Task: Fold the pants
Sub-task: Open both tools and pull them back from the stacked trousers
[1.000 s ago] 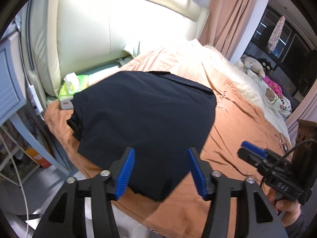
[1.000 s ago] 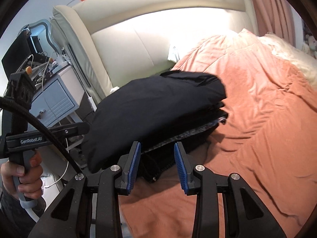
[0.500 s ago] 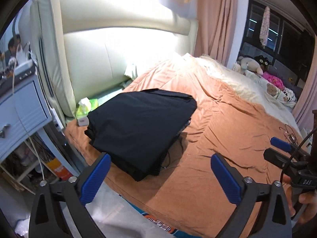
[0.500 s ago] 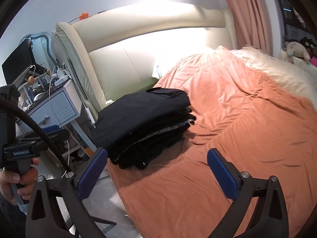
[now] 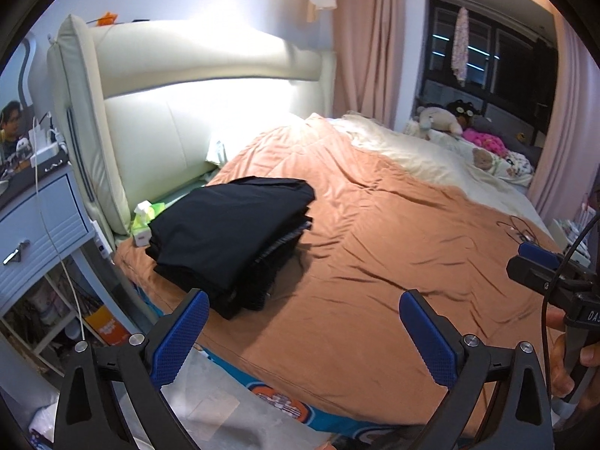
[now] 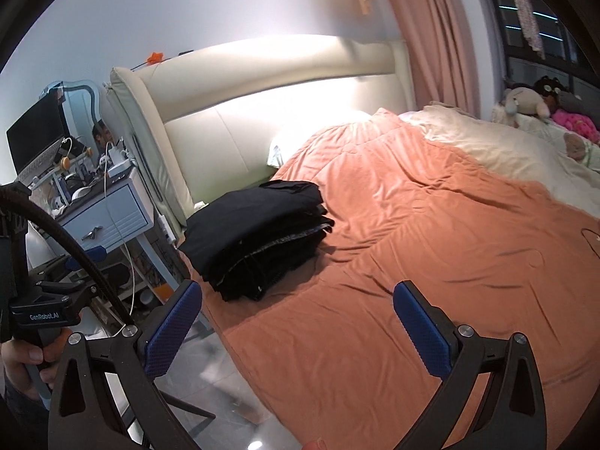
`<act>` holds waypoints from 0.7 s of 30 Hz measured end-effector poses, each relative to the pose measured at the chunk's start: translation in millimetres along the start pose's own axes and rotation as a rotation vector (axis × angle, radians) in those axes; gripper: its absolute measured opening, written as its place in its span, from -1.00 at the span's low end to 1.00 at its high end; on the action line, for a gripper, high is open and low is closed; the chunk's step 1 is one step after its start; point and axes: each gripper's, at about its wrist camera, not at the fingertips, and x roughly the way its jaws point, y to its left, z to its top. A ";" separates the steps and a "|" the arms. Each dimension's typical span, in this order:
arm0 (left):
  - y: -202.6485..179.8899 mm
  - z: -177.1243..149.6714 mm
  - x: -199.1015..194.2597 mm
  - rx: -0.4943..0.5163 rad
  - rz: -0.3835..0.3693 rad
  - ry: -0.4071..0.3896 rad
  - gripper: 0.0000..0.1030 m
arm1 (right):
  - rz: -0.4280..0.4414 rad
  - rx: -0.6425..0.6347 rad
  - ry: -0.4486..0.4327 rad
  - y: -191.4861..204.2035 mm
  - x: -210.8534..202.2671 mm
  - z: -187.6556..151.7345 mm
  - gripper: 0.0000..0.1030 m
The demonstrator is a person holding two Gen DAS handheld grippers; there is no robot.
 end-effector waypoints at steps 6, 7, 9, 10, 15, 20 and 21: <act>-22.4 -20.4 -30.3 0.030 -0.032 -0.023 0.99 | -0.045 0.028 -0.025 -1.6 -53.0 -23.1 0.99; -24.7 -23.8 -34.9 0.031 -0.041 -0.027 0.99 | -0.055 0.031 -0.028 -1.1 -62.3 -27.6 0.99; -30.0 -32.0 -45.2 0.036 -0.052 -0.036 0.99 | -0.078 0.030 -0.032 1.8 -79.4 -36.5 0.99; -31.8 -35.1 -49.2 0.039 -0.056 -0.039 0.99 | -0.088 0.033 -0.035 3.8 -91.0 -43.0 0.99; -42.0 -56.7 -76.6 0.062 -0.063 -0.077 0.99 | -0.142 0.031 -0.057 16.5 -130.5 -66.0 0.99; -51.1 -78.5 -98.4 0.088 -0.071 -0.087 0.99 | -0.179 0.022 -0.078 31.9 -163.0 -93.6 0.99; -51.8 -82.1 -102.2 0.090 -0.075 -0.089 0.99 | -0.187 0.021 -0.078 35.1 -168.4 -99.1 0.99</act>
